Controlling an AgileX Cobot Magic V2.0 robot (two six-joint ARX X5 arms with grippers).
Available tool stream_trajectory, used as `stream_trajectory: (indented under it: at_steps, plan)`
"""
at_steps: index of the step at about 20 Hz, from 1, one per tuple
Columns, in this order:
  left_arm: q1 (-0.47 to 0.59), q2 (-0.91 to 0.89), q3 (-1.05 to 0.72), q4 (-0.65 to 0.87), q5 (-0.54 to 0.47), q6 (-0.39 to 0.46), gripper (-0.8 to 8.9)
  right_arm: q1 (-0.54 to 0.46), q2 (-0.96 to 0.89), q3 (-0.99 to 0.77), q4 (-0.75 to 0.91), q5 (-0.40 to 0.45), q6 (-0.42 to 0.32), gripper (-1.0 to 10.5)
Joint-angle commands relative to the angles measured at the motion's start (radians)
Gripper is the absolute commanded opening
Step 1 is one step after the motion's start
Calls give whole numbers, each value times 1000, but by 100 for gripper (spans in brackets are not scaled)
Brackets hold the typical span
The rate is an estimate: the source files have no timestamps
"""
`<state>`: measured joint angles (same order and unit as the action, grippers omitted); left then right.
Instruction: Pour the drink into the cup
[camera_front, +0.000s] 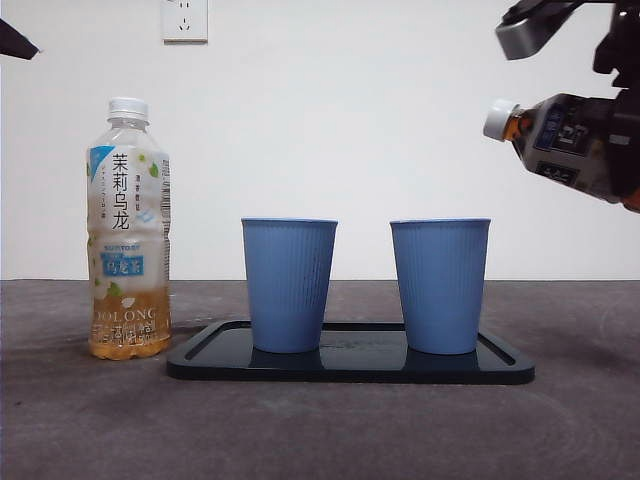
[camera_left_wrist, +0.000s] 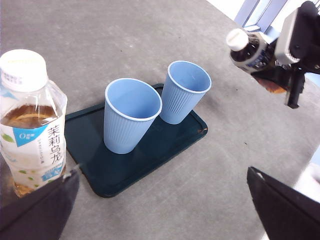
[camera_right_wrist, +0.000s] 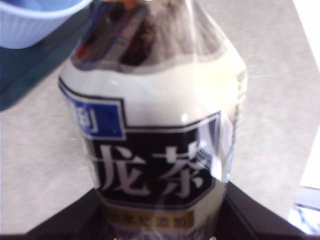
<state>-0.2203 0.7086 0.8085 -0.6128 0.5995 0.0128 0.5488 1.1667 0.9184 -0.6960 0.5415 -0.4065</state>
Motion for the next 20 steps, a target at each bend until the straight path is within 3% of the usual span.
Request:
stream_trajectory:
  at_steps: [1,5,10,15,20]
  plan:
    - [-3,6,2,9,1,13,530,30,36,60,27,100,-63,160]
    - [-3,6,2,11,1,12,530,63,89,91,15,146,-131,160]
    - [-3,6,2,14,1,9,530,114,136,93,13,286,-229,160]
    - [-3,6,2,15,1,2,530,149,156,93,13,362,-313,160]
    - [-3,6,2,15,1,-1,530,169,188,93,15,469,-346,160]
